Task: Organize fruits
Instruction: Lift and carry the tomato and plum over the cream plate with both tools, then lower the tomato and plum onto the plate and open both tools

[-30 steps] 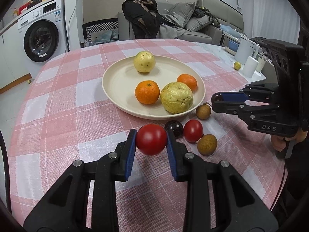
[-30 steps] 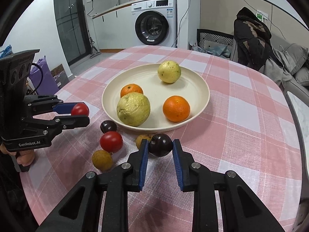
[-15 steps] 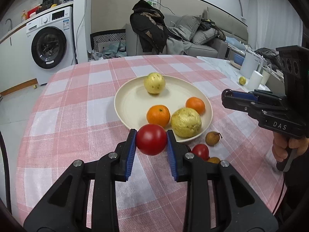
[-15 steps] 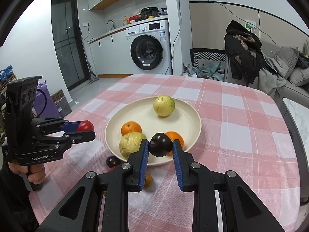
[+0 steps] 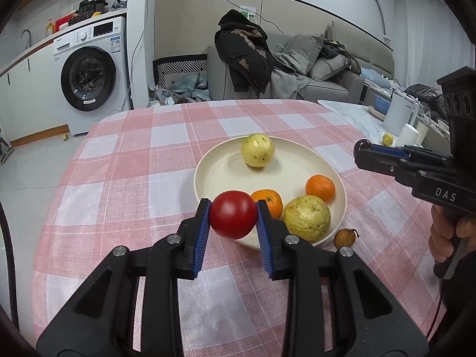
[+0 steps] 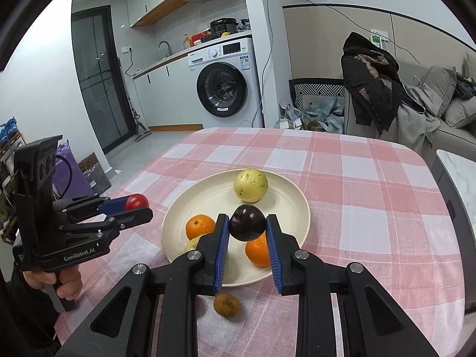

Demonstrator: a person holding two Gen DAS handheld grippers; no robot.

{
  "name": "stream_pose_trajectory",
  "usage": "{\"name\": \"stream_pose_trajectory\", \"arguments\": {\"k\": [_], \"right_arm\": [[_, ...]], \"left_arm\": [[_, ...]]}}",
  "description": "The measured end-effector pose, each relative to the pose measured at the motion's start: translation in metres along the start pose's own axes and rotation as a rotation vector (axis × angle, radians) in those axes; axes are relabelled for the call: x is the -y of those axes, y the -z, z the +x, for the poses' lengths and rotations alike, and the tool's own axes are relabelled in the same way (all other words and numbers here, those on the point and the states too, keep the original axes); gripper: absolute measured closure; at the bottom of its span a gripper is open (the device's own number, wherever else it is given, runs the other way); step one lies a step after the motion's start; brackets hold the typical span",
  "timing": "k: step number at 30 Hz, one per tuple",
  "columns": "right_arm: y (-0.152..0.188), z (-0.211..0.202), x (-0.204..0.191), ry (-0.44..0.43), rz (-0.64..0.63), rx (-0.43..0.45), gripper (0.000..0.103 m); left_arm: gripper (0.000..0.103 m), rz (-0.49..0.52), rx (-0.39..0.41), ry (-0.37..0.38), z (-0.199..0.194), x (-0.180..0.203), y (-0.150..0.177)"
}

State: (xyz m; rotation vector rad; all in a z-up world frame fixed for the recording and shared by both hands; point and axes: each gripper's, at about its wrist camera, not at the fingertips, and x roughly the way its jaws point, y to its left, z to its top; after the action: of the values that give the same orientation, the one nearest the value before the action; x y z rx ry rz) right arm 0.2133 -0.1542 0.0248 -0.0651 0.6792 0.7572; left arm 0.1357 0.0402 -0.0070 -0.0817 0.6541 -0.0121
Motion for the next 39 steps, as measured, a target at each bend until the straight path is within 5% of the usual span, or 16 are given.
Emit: {"name": "stream_pose_trajectory", "arguments": {"k": [39], "right_arm": [[0.001,0.055,0.024,0.057,0.09,-0.103,0.077]], "left_arm": [[0.076,-0.013,-0.059,-0.041,0.069,-0.007,-0.016]]}}
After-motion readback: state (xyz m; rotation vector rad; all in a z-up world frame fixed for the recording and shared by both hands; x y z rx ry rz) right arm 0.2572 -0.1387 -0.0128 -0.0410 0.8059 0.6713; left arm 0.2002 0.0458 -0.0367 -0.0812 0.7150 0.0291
